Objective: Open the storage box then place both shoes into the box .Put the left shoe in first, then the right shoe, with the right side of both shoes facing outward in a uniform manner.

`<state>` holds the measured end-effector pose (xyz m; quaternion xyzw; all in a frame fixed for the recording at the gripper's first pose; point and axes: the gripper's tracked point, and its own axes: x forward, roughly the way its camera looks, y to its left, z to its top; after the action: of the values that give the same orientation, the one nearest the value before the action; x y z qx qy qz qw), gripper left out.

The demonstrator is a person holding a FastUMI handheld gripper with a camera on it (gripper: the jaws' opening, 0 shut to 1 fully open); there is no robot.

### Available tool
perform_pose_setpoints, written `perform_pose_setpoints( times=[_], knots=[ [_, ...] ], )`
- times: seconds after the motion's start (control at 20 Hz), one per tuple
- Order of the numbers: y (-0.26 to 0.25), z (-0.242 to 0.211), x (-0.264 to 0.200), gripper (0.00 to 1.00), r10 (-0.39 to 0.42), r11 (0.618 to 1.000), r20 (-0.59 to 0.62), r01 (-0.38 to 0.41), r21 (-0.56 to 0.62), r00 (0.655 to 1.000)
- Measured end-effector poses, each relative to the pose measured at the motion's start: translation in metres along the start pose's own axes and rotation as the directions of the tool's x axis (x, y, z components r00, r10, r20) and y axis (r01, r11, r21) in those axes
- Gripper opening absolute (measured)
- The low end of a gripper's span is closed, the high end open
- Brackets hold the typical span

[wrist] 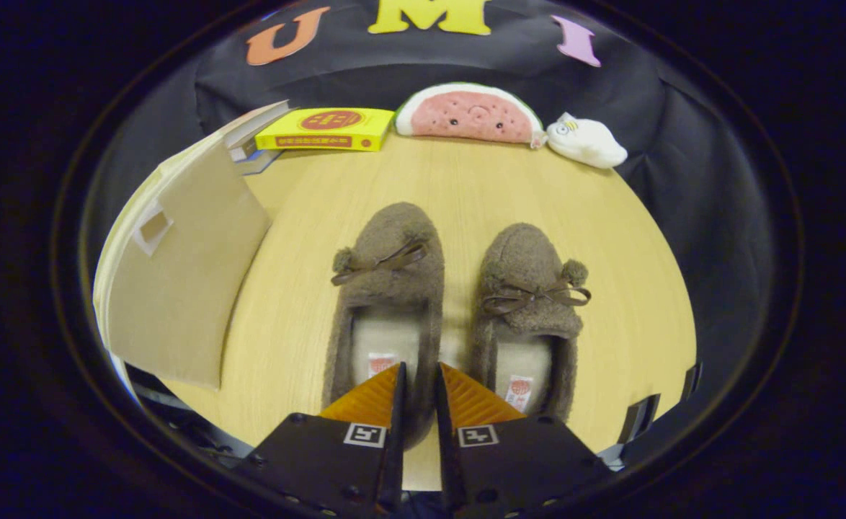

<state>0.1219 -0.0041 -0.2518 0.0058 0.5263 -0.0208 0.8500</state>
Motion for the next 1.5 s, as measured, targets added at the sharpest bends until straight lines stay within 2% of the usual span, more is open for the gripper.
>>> perform_pose_setpoints(
  times=[0.15,0.25,0.6,1.05,1.25,1.5],
  knots=[
    [-0.001,0.0,0.003,0.23,0.037,0.999,-0.037,-0.037,0.012,0.999],
    [-0.002,-0.001,0.003,0.01,0.06,0.996,-0.036,-0.057,0.065,0.998],
    [0.015,0.003,-0.027,0.01,0.147,0.979,0.0,-0.146,0.139,0.989],
    [0.051,0.05,-0.141,0.01,0.195,0.968,0.161,-0.216,0.125,0.967],
    [0.086,0.084,-0.189,0.01,0.229,0.959,0.241,-0.261,0.112,0.943],
    [0.153,0.105,-0.213,0.01,0.279,0.948,0.286,-0.31,0.072,0.917]
  ],
)
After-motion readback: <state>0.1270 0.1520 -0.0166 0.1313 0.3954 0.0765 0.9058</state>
